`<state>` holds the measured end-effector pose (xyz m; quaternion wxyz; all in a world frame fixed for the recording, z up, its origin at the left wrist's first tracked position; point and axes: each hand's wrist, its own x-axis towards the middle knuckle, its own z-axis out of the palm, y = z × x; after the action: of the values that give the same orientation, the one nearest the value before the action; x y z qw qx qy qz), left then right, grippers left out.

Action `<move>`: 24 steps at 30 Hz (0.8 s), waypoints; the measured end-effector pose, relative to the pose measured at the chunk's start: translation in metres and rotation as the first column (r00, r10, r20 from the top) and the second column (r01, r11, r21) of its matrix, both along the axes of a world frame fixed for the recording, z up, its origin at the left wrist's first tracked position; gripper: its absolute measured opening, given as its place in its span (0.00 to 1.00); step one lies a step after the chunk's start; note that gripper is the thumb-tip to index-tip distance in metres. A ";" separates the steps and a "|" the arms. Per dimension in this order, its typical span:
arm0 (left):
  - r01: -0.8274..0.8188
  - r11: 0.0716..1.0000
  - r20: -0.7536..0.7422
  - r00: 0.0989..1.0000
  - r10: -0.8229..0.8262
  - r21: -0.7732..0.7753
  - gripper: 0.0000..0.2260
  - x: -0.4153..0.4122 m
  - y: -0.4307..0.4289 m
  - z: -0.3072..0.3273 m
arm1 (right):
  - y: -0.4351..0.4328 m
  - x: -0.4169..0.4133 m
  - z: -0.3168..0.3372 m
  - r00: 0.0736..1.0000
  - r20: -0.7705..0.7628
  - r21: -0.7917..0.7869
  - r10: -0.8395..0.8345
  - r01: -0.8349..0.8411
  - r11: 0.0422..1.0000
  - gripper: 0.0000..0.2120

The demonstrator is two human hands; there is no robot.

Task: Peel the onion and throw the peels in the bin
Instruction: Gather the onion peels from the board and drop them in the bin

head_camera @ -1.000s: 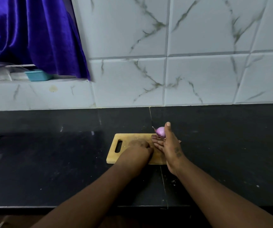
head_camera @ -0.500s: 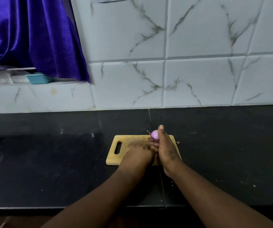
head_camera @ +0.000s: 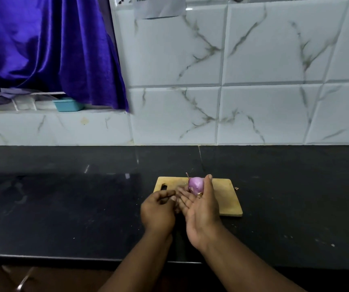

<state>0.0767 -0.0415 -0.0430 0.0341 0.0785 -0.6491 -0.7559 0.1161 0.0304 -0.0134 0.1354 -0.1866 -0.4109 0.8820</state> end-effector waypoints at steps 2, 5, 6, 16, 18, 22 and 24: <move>-0.064 0.998 -0.062 0.996 0.064 -0.011 0.10 0.011 -0.031 0.004 | -0.030 0.007 0.003 0.998 -0.045 -0.033 0.038 -0.040 0.999 0.40; -0.162 0.985 -0.116 0.981 0.155 -0.053 0.11 0.035 -0.097 0.003 | -0.095 0.025 0.005 0.982 -0.085 -0.082 0.171 -0.178 0.981 0.37; -0.188 0.981 -0.119 0.976 0.182 -0.038 0.11 0.046 -0.120 0.001 | -0.117 0.030 0.002 0.970 -0.099 -0.106 0.222 -0.233 0.967 0.37; -0.681 0.732 0.123 0.728 0.675 0.016 0.14 0.176 -0.338 -0.139 | -0.333 0.111 -0.126 0.660 0.166 -0.130 0.732 -0.722 0.680 0.35; -0.737 0.676 0.244 0.658 0.712 0.016 0.12 0.201 -0.368 -0.184 | -0.364 0.126 -0.157 0.557 0.248 -0.127 0.793 -0.793 0.596 0.38; -0.787 0.612 0.439 0.524 0.730 -0.080 0.10 0.227 -0.408 -0.258 | -0.407 0.138 -0.210 0.427 0.400 -0.138 0.811 -0.847 0.514 0.38; -0.792 0.595 0.507 0.459 0.729 -0.138 0.09 0.230 -0.421 -0.283 | -0.420 0.135 -0.234 0.398 0.449 -0.108 0.800 -0.864 0.491 0.38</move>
<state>0.3064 -0.4626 -0.3265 0.1883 0.5603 -0.4830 -0.6460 0.2508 -0.3896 -0.2472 -0.4077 -0.1405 -0.5288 0.7310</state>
